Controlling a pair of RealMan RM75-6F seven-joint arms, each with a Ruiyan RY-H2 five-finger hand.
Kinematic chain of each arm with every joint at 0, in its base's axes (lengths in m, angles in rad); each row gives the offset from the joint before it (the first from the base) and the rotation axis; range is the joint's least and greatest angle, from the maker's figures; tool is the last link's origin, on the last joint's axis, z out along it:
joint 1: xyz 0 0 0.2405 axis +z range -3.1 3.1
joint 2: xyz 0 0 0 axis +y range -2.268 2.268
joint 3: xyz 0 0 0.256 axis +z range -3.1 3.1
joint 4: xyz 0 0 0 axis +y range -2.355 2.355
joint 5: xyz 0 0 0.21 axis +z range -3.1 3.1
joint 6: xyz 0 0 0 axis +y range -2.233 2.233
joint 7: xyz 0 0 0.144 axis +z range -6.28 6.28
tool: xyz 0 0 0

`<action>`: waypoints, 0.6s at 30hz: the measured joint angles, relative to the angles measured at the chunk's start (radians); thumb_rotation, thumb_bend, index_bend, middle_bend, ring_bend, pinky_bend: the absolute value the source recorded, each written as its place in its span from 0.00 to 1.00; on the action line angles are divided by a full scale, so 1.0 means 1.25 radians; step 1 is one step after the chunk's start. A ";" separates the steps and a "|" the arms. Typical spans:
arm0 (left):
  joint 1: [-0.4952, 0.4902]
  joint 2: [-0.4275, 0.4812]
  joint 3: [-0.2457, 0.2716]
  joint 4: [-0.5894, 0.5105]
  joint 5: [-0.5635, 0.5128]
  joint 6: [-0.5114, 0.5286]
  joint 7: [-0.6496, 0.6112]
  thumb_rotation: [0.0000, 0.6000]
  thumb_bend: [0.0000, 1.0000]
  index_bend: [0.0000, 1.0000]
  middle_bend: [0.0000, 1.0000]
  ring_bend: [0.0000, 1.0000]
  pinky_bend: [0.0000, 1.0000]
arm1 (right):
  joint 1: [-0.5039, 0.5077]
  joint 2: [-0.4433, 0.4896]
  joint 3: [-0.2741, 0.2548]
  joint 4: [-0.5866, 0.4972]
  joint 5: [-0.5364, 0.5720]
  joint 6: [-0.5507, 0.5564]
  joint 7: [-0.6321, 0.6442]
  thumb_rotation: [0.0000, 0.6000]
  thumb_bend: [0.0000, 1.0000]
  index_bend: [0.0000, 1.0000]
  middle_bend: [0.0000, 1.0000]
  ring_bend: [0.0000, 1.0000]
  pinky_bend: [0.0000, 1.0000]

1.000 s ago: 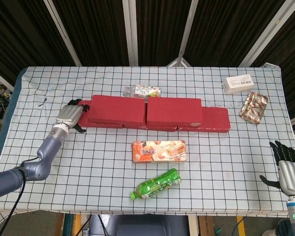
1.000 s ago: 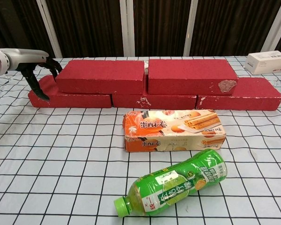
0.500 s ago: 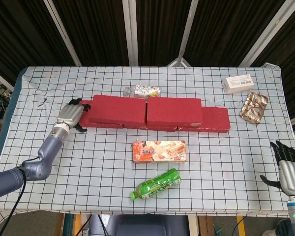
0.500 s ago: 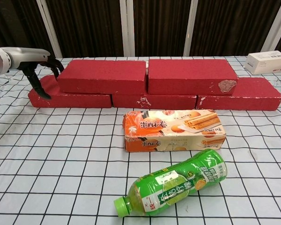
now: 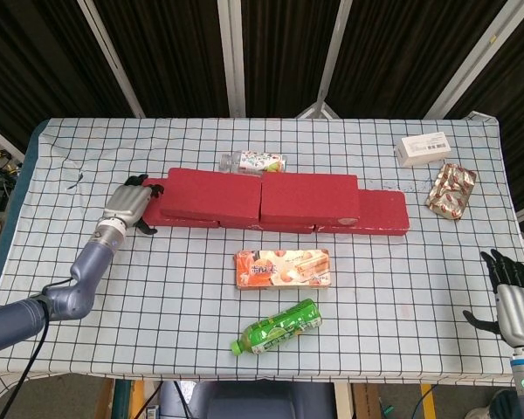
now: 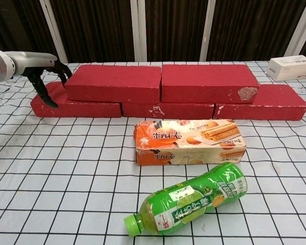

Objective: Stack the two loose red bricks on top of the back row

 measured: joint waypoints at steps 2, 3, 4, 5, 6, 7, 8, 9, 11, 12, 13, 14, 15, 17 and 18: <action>-0.002 0.000 -0.001 -0.003 -0.001 0.000 0.001 1.00 0.00 0.24 0.28 0.01 0.05 | 0.000 0.000 0.000 0.000 0.000 0.000 0.000 1.00 0.22 0.00 0.00 0.00 0.00; -0.002 0.000 -0.002 -0.003 -0.001 0.001 0.002 1.00 0.00 0.24 0.28 0.01 0.05 | 0.000 0.000 0.000 0.000 0.000 0.000 0.000 1.00 0.22 0.00 0.00 0.00 0.00; -0.003 0.000 -0.002 -0.005 -0.002 0.002 0.003 1.00 0.00 0.24 0.28 0.01 0.05 | 0.000 0.000 0.000 0.000 0.000 0.000 0.000 1.00 0.22 0.00 0.00 0.00 0.00; -0.003 0.000 -0.003 -0.006 -0.002 0.003 0.004 1.00 0.00 0.24 0.28 0.01 0.05 | 0.000 0.000 0.000 0.000 0.000 0.000 0.000 1.00 0.22 0.00 0.00 0.00 0.00; -0.004 0.000 -0.004 -0.008 -0.003 0.005 0.005 1.00 0.00 0.24 0.28 0.01 0.05 | 0.000 0.000 0.000 0.000 -0.001 0.000 0.000 1.00 0.22 0.00 0.00 0.00 0.00; -0.004 0.000 -0.004 -0.009 -0.004 0.005 0.005 1.00 0.00 0.24 0.28 0.01 0.05 | 0.000 0.000 0.000 0.000 0.000 -0.001 0.000 1.00 0.22 0.00 0.00 0.00 0.00; -0.004 0.000 -0.004 -0.010 -0.005 0.006 0.006 1.00 0.00 0.24 0.29 0.01 0.05 | 0.000 0.000 -0.001 0.000 0.000 -0.001 0.000 1.00 0.22 0.00 0.00 0.00 0.00; -0.004 0.001 -0.004 -0.011 -0.007 0.006 0.008 1.00 0.00 0.24 0.29 0.01 0.05 | 0.000 0.000 -0.001 0.000 0.000 -0.002 0.000 1.00 0.22 0.00 0.00 0.00 0.00; -0.005 0.001 -0.004 -0.012 -0.009 0.005 0.010 1.00 0.00 0.24 0.29 0.01 0.05 | 0.000 0.001 0.000 0.000 0.002 -0.002 0.000 1.00 0.22 0.00 0.00 0.00 0.00; -0.006 0.001 -0.004 -0.012 -0.012 0.005 0.011 1.00 0.00 0.24 0.29 0.01 0.05 | 0.000 0.001 0.000 0.000 0.002 -0.002 0.000 1.00 0.22 0.00 0.00 0.00 0.00; -0.006 0.001 -0.005 -0.012 -0.013 0.005 0.011 1.00 0.00 0.24 0.29 0.01 0.05 | 0.000 0.001 0.000 0.000 0.003 -0.002 0.001 1.00 0.22 0.00 0.00 0.00 0.00; -0.007 0.000 -0.005 -0.013 -0.014 0.005 0.012 1.00 0.00 0.24 0.29 0.01 0.05 | 0.000 0.002 0.000 -0.001 0.003 -0.001 0.001 1.00 0.22 0.00 0.00 0.00 0.00; -0.007 0.000 -0.004 -0.013 -0.014 0.005 0.013 1.00 0.00 0.24 0.29 0.01 0.05 | 0.000 0.002 0.001 -0.001 0.003 -0.001 0.001 1.00 0.22 0.00 0.00 0.00 0.00; -0.008 0.001 -0.004 -0.015 -0.015 0.005 0.015 1.00 0.00 0.24 0.29 0.01 0.05 | -0.001 0.002 0.001 -0.001 0.004 0.000 0.000 1.00 0.22 0.00 0.00 0.00 0.00; -0.008 0.002 -0.003 -0.016 -0.015 0.005 0.016 1.00 0.00 0.24 0.28 0.01 0.05 | -0.001 0.002 0.001 -0.001 0.004 -0.001 0.000 1.00 0.22 0.00 0.00 0.00 0.00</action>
